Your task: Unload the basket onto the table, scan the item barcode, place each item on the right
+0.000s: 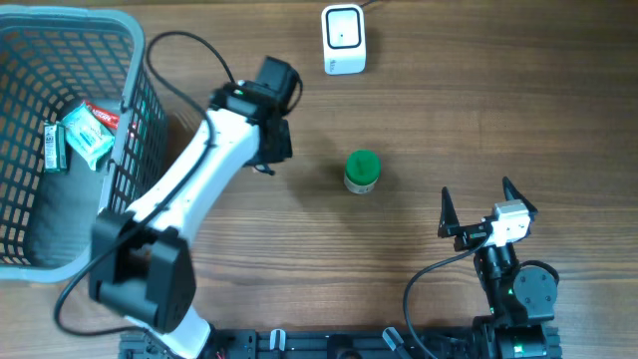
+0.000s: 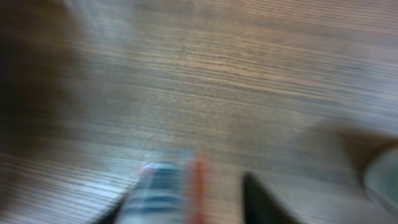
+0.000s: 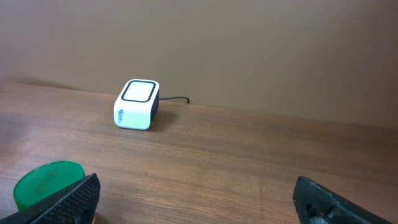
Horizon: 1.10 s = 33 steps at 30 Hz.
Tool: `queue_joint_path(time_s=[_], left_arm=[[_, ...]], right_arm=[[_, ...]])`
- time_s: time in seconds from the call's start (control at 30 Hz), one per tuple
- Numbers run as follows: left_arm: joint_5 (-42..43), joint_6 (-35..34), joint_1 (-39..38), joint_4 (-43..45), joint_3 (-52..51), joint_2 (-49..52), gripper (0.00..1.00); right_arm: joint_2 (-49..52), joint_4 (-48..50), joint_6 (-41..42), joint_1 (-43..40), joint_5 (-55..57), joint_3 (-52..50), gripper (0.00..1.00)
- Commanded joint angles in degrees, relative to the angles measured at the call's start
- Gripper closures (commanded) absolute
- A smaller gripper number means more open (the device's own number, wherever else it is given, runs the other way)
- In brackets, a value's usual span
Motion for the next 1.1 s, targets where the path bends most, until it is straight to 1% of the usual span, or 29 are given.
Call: queue_joint_path(time_s=[0.0, 0.03, 0.3, 0.33, 0.37, 0.4, 0.43, 0.5, 0.7, 0.87, 0.9, 0.97, 1.0, 1.03, 1.07], left_arm=[[-5.03, -7.89, -2.56, 2.32, -1.55, 3.78, 0.12], [-5.01, -8.68, -3.02, 3.02, -1.7, 4.72, 0.0], [-8.04, -11.61, -6.29, 4.42, -1.84, 11.32, 0.0], [-8.39, -11.61, -6.69, 4.79, -1.84, 12.35, 0.04], [-8.39, -11.58, -6.99, 5.33, -1.84, 13.33, 0.14], [-8.39, -11.58, -7.28, 5.86, -1.84, 14.1, 0.17], [-8.35, -11.61, -7.5, 6.67, -1.86, 14.82, 0.16], [-7.61, -11.61, -7.93, 9.31, -2.14, 16.39, 0.0], [1.14, -11.58, -7.93, 20.26, -6.51, 18.56, 0.0], [1.99, -11.47, -7.63, 20.98, -6.97, 18.56, 0.0], [2.84, -10.71, -7.52, 21.46, -6.97, 18.56, 0.0], [8.28, -4.31, -7.3, 23.34, -6.99, 18.56, 0.0], [15.1, 3.5, -7.1, 24.61, -7.06, 18.58, 0.0], [17.31, 5.66, -7.04, 24.61, -7.23, 18.58, 0.0], [18.05, 6.38, -7.04, 24.59, -7.5, 18.58, 0.0]], right_arm=[[-0.07, 0.15, -0.31, -0.22, 0.13, -0.04, 0.0], [-0.07, 0.15, -0.31, -0.22, 0.13, -0.04, 0.0], [-0.07, 0.15, -0.31, -0.22, 0.13, -0.04, 0.0], [-0.07, 0.15, -0.31, -0.22, 0.13, -0.04, 0.0], [-0.07, 0.15, -0.31, -0.22, 0.13, -0.04, 0.0], [-0.07, 0.15, -0.28, -0.22, 0.13, -0.04, 0.0], [-0.07, 0.15, -0.31, -0.22, 0.13, -0.04, 0.0], [-0.07, 0.15, -0.28, -0.22, 0.13, -0.04, 0.0], [-0.07, 0.15, -0.31, -0.22, 0.13, -0.04, 0.0], [-0.07, 0.15, -0.28, -0.22, 0.13, -0.04, 0.0], [-0.07, 0.15, -0.31, -0.22, 0.13, -0.04, 0.0], [-0.07, 0.15, -0.31, -0.22, 0.13, -0.04, 0.0], [-0.07, 0.15, -0.31, -0.22, 0.13, -0.04, 0.0], [-0.07, 0.15, -0.28, -0.22, 0.13, -0.04, 0.0], [-0.07, 0.15, -0.28, -0.22, 0.13, -0.04, 0.0]])
